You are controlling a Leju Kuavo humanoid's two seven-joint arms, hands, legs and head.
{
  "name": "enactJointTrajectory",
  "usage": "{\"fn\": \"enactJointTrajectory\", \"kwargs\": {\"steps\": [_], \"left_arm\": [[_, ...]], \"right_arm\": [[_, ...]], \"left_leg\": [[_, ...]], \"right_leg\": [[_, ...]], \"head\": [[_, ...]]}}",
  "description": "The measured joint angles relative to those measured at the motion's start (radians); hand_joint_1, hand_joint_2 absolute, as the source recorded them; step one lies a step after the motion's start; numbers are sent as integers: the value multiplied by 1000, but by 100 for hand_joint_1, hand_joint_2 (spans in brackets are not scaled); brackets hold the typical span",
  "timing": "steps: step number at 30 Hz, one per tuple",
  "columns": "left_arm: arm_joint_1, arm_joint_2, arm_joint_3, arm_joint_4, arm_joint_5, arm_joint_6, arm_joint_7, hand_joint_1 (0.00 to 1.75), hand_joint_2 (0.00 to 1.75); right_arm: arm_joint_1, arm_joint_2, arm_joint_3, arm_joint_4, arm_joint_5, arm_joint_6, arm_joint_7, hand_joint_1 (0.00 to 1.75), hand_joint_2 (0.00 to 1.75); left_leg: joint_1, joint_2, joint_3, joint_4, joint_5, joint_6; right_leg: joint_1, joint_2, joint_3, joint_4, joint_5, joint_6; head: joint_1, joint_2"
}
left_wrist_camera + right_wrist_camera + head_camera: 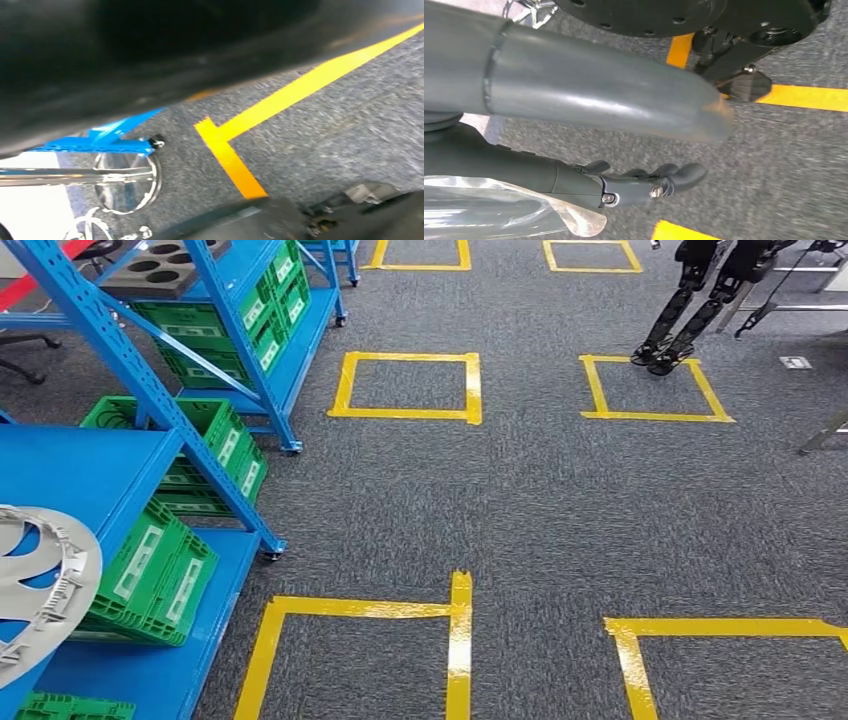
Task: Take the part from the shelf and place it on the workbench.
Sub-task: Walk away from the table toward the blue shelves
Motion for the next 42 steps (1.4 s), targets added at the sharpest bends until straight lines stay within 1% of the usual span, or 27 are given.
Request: {"fn": "enactJointTrajectory", "kwargs": {"steps": [2,3,4,5,6,8,9,13,15,17,18,19,20,22,24,26,29,30,32,33,34,35,36,38,39,40,42], "left_arm": [[-3,-2,0,0,2,0,0,0,0],[-2,-3,0,0,3,0,0,0,0],[-2,-4,0,0,4,0,0,0,0],[-1,-4,0,0,4,0,0,0,0],[0,-4,0,0,5,0,0,0,0],[-1,-4,0,1,5,0,0,0,0],[-2,-4,0,1,5,0,0,0,0],[-4,-4,0,1,5,0,0,0,0],[-5,-4,0,1,5,0,0,0,0],[-4,-4,0,1,5,0,0,0,0],[-3,-4,0,1,5,0,0,0,0],[-2,-4,0,1,5,0,0,0,0],[-2,-4,0,1,5,0,0,0,0],[-2,-4,0,1,5,0,0,0,0],[-4,-3,0,1,5,0,0,0,0],[-6,-3,0,1,5,0,0,0,0],[-5,-2,0,1,6,0,0,0,0],[-6,-2,1,1,6,0,0,0,0],[-9,-4,1,2,6,-1,0,0,0],[-9,-5,1,2,6,-1,0,0,0],[-9,-6,1,2,6,-1,0,0,0],[-8,-6,1,2,6,-1,0,0,0],[-7,-6,1,2,6,-1,0,0,0],[-7,-7,1,2,6,-1,0,0,0],[-8,-7,1,2,6,-1,0,0,0],[-9,-7,1,2,6,-1,0,0,0],[-11,-8,1,2,6,0,0,0,0]], "right_arm": [[-2,0,1,4,-1,0,-1,0,0],[-1,0,1,7,-1,0,-1,0,0],[-1,0,2,9,-1,0,-1,0,0],[0,0,2,10,-2,0,-1,0,0],[0,0,3,12,-2,0,-1,0,0],[-2,1,3,14,-2,0,-2,0,0],[-3,2,3,15,-2,0,-2,0,0],[-1,2,4,17,-2,1,-3,0,0],[-2,2,4,18,-2,1,-3,0,0],[-3,2,4,20,-2,1,-4,0,0],[-3,2,4,21,-2,1,-4,0,0],[-3,2,4,23,-2,2,-4,0,0],[-3,2,4,23,-2,2,-4,0,0],[-2,3,4,24,-2,2,-4,0,0],[-4,4,4,24,-1,3,-5,0,0],[-6,5,4,25,-1,4,-5,0,0],[-9,6,4,27,1,7,-6,0,0],[-11,6,4,28,2,8,-6,0,0],[-14,6,4,33,4,10,-6,0,0],[-14,6,4,35,4,11,-6,0,0],[-13,6,5,36,5,11,-6,0,0],[-12,6,5,38,5,12,-6,0,0],[-12,6,5,40,5,12,-6,0,0],[-13,7,5,42,6,12,-6,0,0],[-15,7,5,42,6,12,-6,0,0],[-16,7,5,43,6,12,-6,0,0],[-16,7,5,44,6,13,-7,0,0]], "left_leg": [[0,0,2,0,-3,3],[1,0,4,0,-6,3],[2,-1,7,1,-9,2],[3,-2,13,2,-13,-1],[5,-2,19,3,-19,-5],[3,-4,28,8,-31,-17],[1,-5,29,10,-36,-23],[4,-5,27,29,-55,-39],[6,-4,-10,113,-103,-47],[6,-4,-81,254,-162,-50],[6,-4,-111,307,-175,-49],[6,-4,-124,323,-165,-47],[6,-4,-119,297,-135,-43],[2,-3,-68,169,-50,-30],[-4,-2,-23,65,-14,-21],[-8,-3,-14,39,-20,-17],[-2,-3,-1,16,-14,-6],[0,-3,4,9,-13,-2],[-1,-2,9,7,-16,3],[-2,-2,11,7,-19,5],[-2,-2,15,7,-22,5],[-2,-3,20,8,-27,5],[-1,-3,28,8,-32,3],[-3,-4,40,10,-45,-5],[-5,-5,43,12,-51,-10],[-7,-5,44,13,-54,-14],[-8,-5,45,14,-59,-21]], "right_leg": [[-3,1,-80,137,-48,7],[-5,1,-110,180,-52,11],[-7,1,-122,186,-37,14],[-10,1,-113,150,-1,17],[-14,0,-85,81,45,20],[-18,3,-25,-46,99,22],[-19,4,-7,-79,106,19],[-15,5,4,-88,96,-6],[-16,1,9,-89,92,-18],[-13,-2,13,-89,87,-26],[-11,-2,16,-89,84,-28],[-9,-2,20,-89,81,-29],[-8,-2,25,-89,77,-30],[-5,-1,36,-89,69,-28],[-3,0,42,-88,61,-21],[-3,-1,45,-91,58,-10],[-5,-1,34,-71,39,4],[-6,0,13,-32,19,8],[-7,2,-59,98,-30,14],[-7,1,-96,155,-43,17],[-7,1,-120,183,-39,19],[-7,1,-124,173,-15,20],[-8,1,-107,123,26,20],[-8,1,-48,-10,95,18],[-7,1,-24,-57,109,13],[-6,2,-12,-78,108,8],[-5,4,-6,-84,100,-5]], "head": [[1,0],[1,0],[1,0],[1,0],[1,0],[3,0],[3,0],[-2,0],[-6,0],[-8,0],[-9,0],[-9,0],[-9,0],[-8,0],[-8,0],[-9,0],[-7,0],[-6,0],[-6,0],[-6,0],[-6,0],[-6,0],[-6,0],[-5,0],[-6,0],[-7,0],[-9,0]]}}
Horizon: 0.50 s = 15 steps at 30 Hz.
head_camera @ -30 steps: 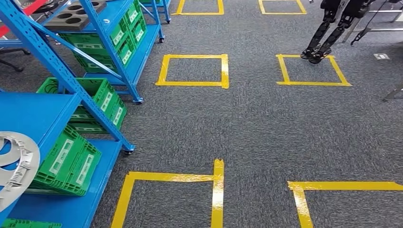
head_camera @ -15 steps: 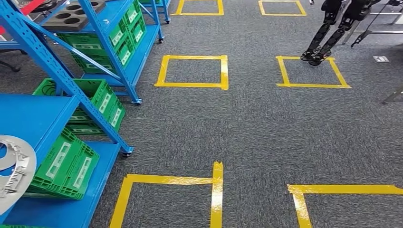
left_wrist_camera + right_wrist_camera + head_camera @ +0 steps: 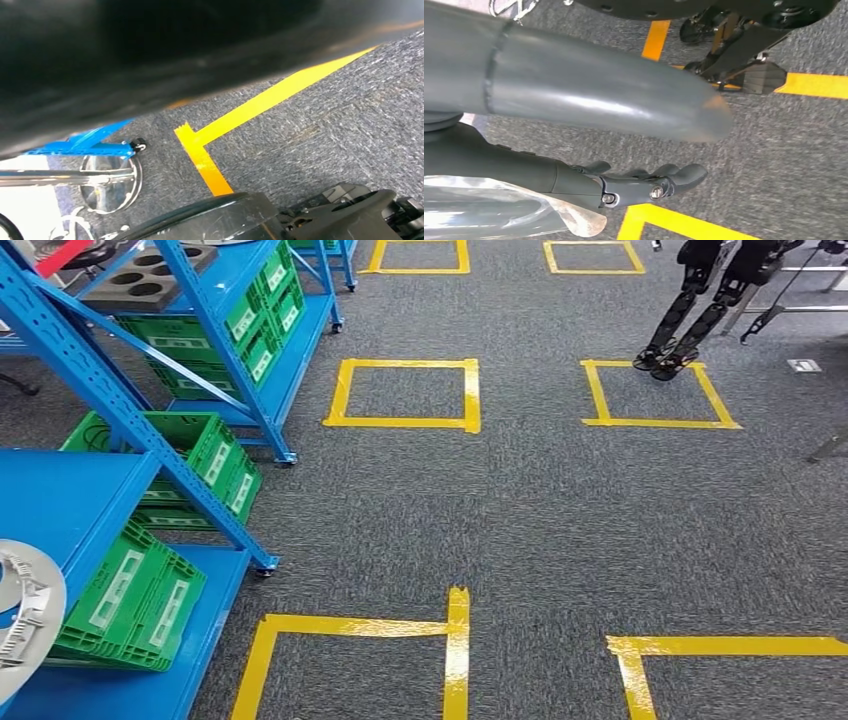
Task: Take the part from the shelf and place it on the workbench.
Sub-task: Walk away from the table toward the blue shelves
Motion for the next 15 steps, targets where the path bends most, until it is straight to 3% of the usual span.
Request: {"fn": "enactJointTrajectory", "kwargs": {"steps": [2,3,6,7,8,9,11,12,15], "left_arm": [[-1,0,0,0,0,0,0,0,0],[-1,0,0,0,0,0,0,0,0],[0,0,0,0,1,0,0,0,0],[1,0,0,0,1,0,0,0,0],[3,0,0,0,2,0,0,0,0],[4,0,0,0,2,0,0,0,0],[4,0,0,0,3,0,0,0,0],[3,0,0,0,3,0,0,0,0],[2,1,0,0,6,0,0,0,0]], "right_arm": [[1,1,0,2,0,0,-1,0,0],[1,1,0,2,0,0,-1,0,0],[-1,1,0,6,0,2,-2,0,0],[-1,1,0,8,0,4,-2,0,0],[-1,1,0,9,0,5,-3,0,0],[-1,1,0,10,-1,6,-3,0,0],[-1,3,0,12,-1,8,-4,0,0],[-2,4,0,13,-1,10,-5,0,0],[-5,7,0,17,-2,15,-7,0,0]], "left_leg": [[2,1,-5,23,-20,-9],[3,1,-22,63,-42,-15],[9,1,-127,262,-121,-26],[11,1,-152,300,-122,-27],[12,1,-161,301,-103,-26],[12,2,-151,262,-63,-24],[10,2,-102,131,21,-17],[9,2,-79,75,42,-13],[3,3,-61,26,40,-3]], "right_leg": [[-2,-1,6,-4,-4,-11],[-4,-2,10,-6,-6,-17],[-2,-6,19,-6,-15,-28],[-2,-6,23,-6,-18,-30],[-1,-5,29,-6,-22,-29],[-1,-4,36,-6,-26,-28],[0,-2,49,-6,-36,-23],[1,-2,53,-5,-41,-19],[1,-4,54,-8,-45,-1]], "head": [[-3,0],[-5,0],[-10,0],[-10,0],[-10,0],[-10,0],[-11,0],[-12,0],[-12,0]]}}
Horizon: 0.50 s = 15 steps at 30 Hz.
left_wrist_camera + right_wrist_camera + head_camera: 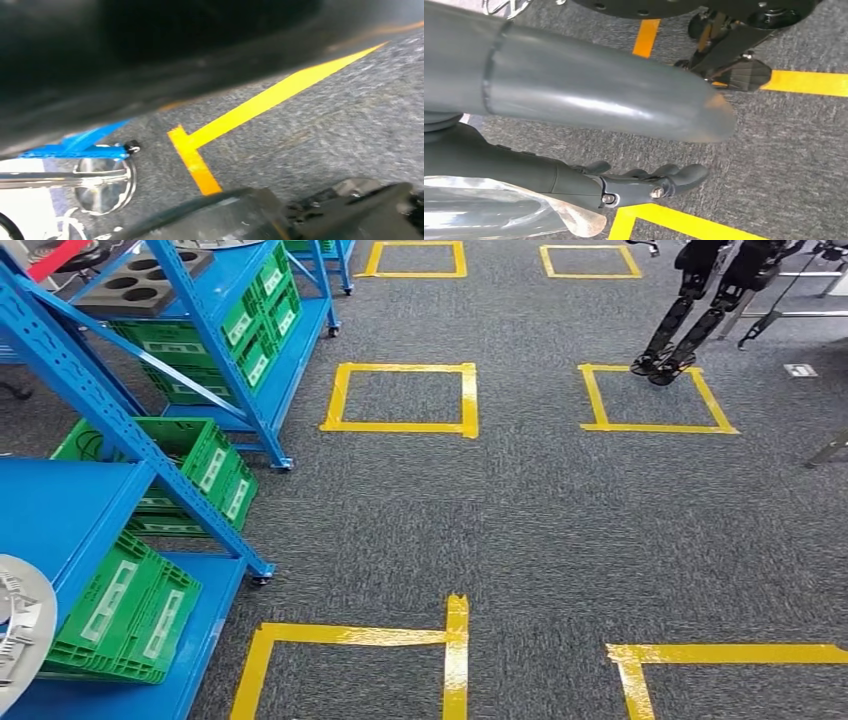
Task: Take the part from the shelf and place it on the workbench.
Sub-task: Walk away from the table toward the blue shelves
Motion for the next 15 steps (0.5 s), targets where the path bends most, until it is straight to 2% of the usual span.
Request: {"fn": "enactJointTrajectory", "kwargs": {"steps": [2,3,4,6,7,8,9,11,12,13,15], "left_arm": [[3,1,0,0,1,0,0,0,0],[3,1,0,0,2,0,0,0,0],[2,0,0,0,2,0,0,0,0],[0,0,0,0,2,0,0,0,0],[0,-1,0,0,2,0,0,0,0],[1,-1,0,0,3,0,0,0,0],[2,-1,0,0,3,0,0,0,0],[4,-1,0,0,4,0,0,0,0],[3,-1,0,0,4,0,0,0,0],[2,-1,0,0,4,0,0,0,0],[0,0,0,0,4,0,0,0,0]], "right_arm": [[-1,1,0,3,0,2,-1,0,0],[-1,2,1,4,0,3,-2,0,0],[-2,2,1,5,0,4,-3,0,0],[-3,3,1,9,0,6,-3,0,0],[-2,3,1,12,-1,7,-3,0,0],[-1,4,2,14,-1,7,-4,0,0],[0,4,2,16,-1,8,-4,0,0],[-1,5,2,20,-2,8,-5,0,0],[-2,5,2,22,-2,9,-6,0,0],[-4,6,2,23,-2,10,-7,0,0],[-4,9,2,25,-3,13,-9,0,0]], "left_leg": [[3,0,6,-12,4,10],[4,0,10,-19,6,15],[6,1,13,-23,7,20],[4,1,15,-24,3,26],[3,1,18,-24,0,27],[3,1,21,-24,-3,27],[3,1,27,-23,-6,27],[2,0,40,-23,-16,21],[0,0,44,-20,-21,16],[-2,-1,45,-17,-26,14],[-5,-1,44,-14,-29,21]], "right_leg": [[-2,0,-6,10,-10,10],[-3,0,-22,39,-26,14],[-3,1,-50,89,-50,17],[-3,1,-129,226,-97,23],[-4,1,-161,273,-103,25],[-4,1,-176,285,-89,26],[-4,1,-170,255,-55,26],[-4,1,-115,122,22,25],[-3,2,-86,63,43,21],[-3,3,-66,26,52,17],[-2,4,-54,6,49,11]], "head": [[1,0],[2,0],[3,0],[4,0],[4,0],[4,0],[4,0],[4,0],[4,0],[3,0],[0,0]]}}
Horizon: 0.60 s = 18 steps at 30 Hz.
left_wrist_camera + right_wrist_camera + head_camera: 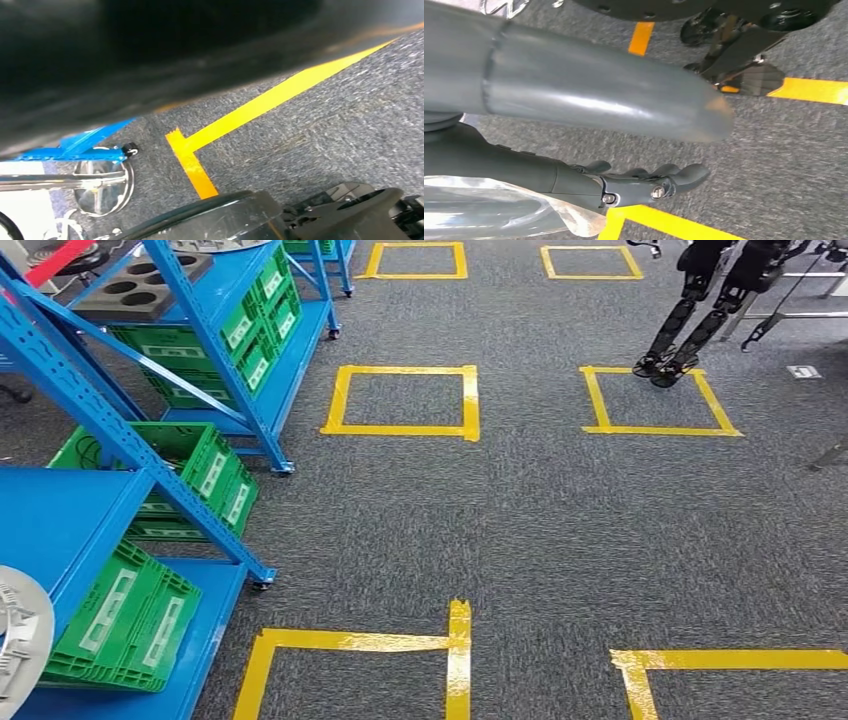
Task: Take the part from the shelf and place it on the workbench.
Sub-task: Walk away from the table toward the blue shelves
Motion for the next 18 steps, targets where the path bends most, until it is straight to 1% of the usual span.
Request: {"fn": "enactJointTrajectory", "kwargs": {"steps": [2,5,7,11,13,14,16,18], "left_arm": [[0,0,0,0,0,0,0,0,0],[0,0,0,0,0,0,0,0,0],[-1,1,0,0,0,0,0,0,0],[0,1,-1,0,0,0,0,0,0],[0,0,-1,0,0,1,1,0,0],[0,0,-1,0,0,1,2,0,0],[0,0,-1,0,0,1,3,0,0],[-1,1,-1,0,0,2,3,0,0]], "right_arm": [[1,2,0,3,-1,2,-1,0,0],[1,2,0,5,-1,4,-1,0,0],[-1,3,0,7,-1,6,-2,0,0],[-3,6,0,14,-1,11,-7,0,0],[-4,7,0,18,2,11,-10,0,0],[-5,8,0,20,4,11,-11,0,0],[-7,9,1,25,8,11,-12,0,0],[-9,14,2,29,11,10,-13,0,0]], "left_leg": [[-1,0,1,-3,2,10],[0,0,3,-10,2,10],[0,0,4,-13,3,5],[3,0,5,-15,4,-13],[5,0,5,-16,3,-18],[5,0,5,-16,3,-19],[4,0,4,-14,3,-18],[3,-2,11,-25,9,-5]], "right_leg": [[1,0,0,0,0,-3],[3,0,0,0,-4,-9],[3,-1,0,0,-5,-12],[6,-1,0,1,-6,-15],[6,-1,0,1,-6,-15],[6,-1,0,1,-6,-15],[5,-1,2,-1,-5,-14],[3,-4,7,-11,0,-8]], "head": [[-3,0],[-3,0],[-3,0],[-3,0],[-2,0],[-2,0],[-2,0],[-4,0]]}}
